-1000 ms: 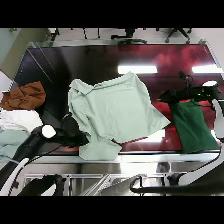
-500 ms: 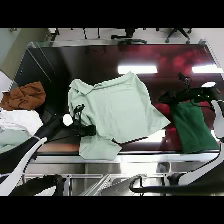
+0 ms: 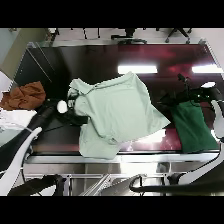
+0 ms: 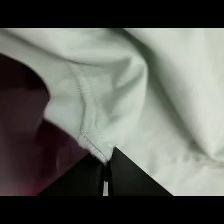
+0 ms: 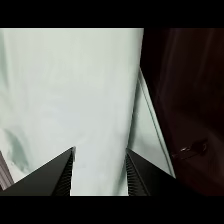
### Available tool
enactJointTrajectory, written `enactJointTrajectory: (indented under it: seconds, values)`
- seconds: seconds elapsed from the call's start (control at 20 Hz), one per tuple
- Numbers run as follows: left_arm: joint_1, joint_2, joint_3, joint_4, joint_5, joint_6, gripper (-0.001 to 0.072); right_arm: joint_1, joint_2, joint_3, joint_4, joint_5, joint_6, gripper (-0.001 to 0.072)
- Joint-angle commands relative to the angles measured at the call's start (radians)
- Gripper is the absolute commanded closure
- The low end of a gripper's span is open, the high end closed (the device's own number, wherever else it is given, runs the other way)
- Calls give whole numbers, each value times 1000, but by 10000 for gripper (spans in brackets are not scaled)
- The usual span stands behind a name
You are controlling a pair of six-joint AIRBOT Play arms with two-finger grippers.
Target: Fold the shirts.
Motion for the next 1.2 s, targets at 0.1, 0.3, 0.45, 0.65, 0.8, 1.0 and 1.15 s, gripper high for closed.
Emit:
enactJointTrajectory:
  seconds: [0.1,0.3,0.45,0.65,0.8,1.0,1.15]
  values:
    - [259,156,-28,-10,-135,143,694,0,12,-51,-2,51,34,349]
    - [510,193,-185,-326,-37,399,693,-1,52,-183,-108,18,73,349]
    - [625,129,-224,-449,-7,541,693,-1,89,-261,-134,-23,83,349]
    - [707,-26,-139,-457,-31,576,693,-1,133,-264,-224,-75,124,349]
    - [729,-135,-18,-471,-60,590,692,-1,154,-264,-257,-104,151,347]
    - [713,-237,122,-472,-84,587,688,1,154,-290,-260,-120,188,347]
    - [725,-264,204,-466,-220,555,234,1,154,-345,-262,-119,186,347]
